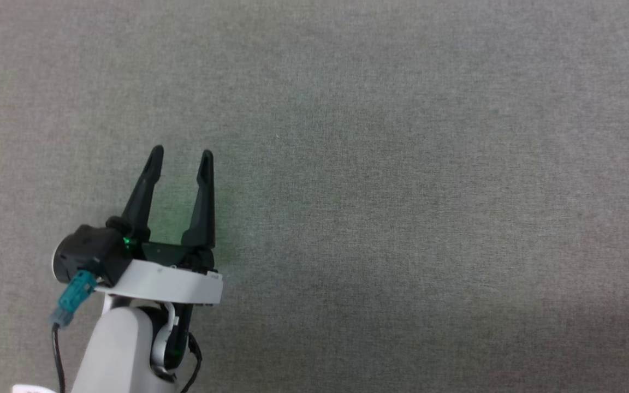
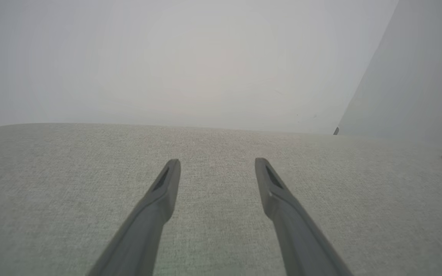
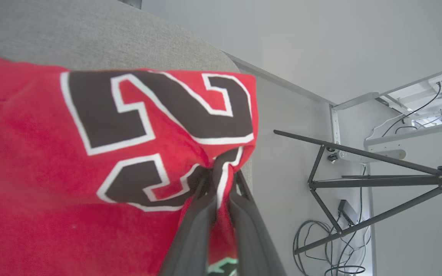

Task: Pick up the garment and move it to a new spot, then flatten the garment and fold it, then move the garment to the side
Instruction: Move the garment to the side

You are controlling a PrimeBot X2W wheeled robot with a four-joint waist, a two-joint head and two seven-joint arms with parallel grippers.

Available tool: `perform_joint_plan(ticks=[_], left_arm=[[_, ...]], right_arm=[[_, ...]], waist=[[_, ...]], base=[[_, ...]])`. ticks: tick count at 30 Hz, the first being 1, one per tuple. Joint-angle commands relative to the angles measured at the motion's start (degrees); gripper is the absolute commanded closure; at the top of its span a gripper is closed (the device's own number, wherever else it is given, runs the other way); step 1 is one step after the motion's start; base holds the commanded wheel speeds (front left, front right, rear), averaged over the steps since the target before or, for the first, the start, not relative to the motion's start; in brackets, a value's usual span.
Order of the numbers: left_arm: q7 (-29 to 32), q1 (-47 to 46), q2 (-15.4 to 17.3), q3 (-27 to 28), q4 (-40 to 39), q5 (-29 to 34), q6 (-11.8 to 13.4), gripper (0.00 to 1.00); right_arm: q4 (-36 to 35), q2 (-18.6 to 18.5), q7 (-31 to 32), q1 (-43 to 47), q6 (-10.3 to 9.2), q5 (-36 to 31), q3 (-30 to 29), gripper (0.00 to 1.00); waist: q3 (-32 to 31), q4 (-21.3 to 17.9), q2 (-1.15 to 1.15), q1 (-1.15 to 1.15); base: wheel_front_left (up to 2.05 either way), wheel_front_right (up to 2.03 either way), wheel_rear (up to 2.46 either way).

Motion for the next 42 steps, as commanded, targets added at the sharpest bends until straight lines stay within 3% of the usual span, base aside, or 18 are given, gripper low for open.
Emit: perform_joint_plan(ticks=[1,5,16,18,19,20,21,22,33,42], left_arm=[[-0.1,-0.7,0.2,-0.2,-0.1,0.0,0.0,0.0],[-0.1,-1.2,0.2,-0.6,0.0,0.0,0.0,0.0],[-0.1,-1.7,0.3,-1.0,0.6,-0.3,0.0,0.0],[-0.1,-1.6,0.3,-1.1,0.7,-0.3,0.0,0.0],[-0.1,-1.6,0.4,-1.1,0.8,-0.2,0.0,0.0],[-0.1,-1.5,0.4,-1.1,0.9,-0.2,0.0,0.0],[-0.1,-1.4,0.4,-1.1,1.0,-0.2,0.0,0.0],[-0.1,-1.3,0.4,-1.1,1.0,-0.2,0.0,0.0],[-0.1,0.4,0.8,-0.4,1.4,-0.4,0.0,0.0],[-0.1,3.9,1.4,1.7,1.5,-0.5,0.0,0.0]], right_arm=[[0.8,-0.3,-0.9,-1.3,-0.09,-1.3,0.3,1.0],[4.1,-1.1,-3.7,-3.1,-0.09,-5.6,1.5,1.0],[15.0,4.6,-8.5,-6.8,-0.09,-9.1,-0.5,0.98],[16.8,5.3,-9.0,-7.3,-0.09,-10.0,-0.7,0.65],[17.5,5.9,-9.3,-7.6,-0.09,-10.1,-1.1,0.54],[18.4,6.4,-9.4,-7.9,-0.09,-10.4,-1.3,0.5],[19.0,6.7,-9.7,-8.1,-0.09,-10.7,-1.4,0.15],[19.7,7.0,-10.1,-8.4,-0.09,-11.0,-1.5,0.0],[24.7,10.3,-14.7,-9.3,-0.09,-11.7,-2.6,0.0],[23.4,14.9,-28.6,-6.1,-0.09,-11.9,-2.1,0.0]], waist=[[0.5,0.1,0.0,0.0],[1.1,0.4,0.0,0.0],[1.3,0.9,0.0,0.0],[1.2,0.9,0.0,0.0],[1.1,0.9,0.0,0.0],[0.9,0.9,0.0,0.0],[0.8,0.9,0.0,0.0],[0.6,0.8,0.0,0.0],[-3.0,0.1,0.0,0.0],[-9.3,-1.0,0.0,0.0]], base=[[0.0,0.0,0.0],[0.0,0.0,0.0],[0.0,0.0,0.0],[0.0,0.0,0.0],[0.0,0.0,0.0],[0.0,0.0,0.0],[0.0,0.0,0.0],[0.0,0.0,0.0],[0.0,0.0,0.0],[0.0,0.0,0.0]])
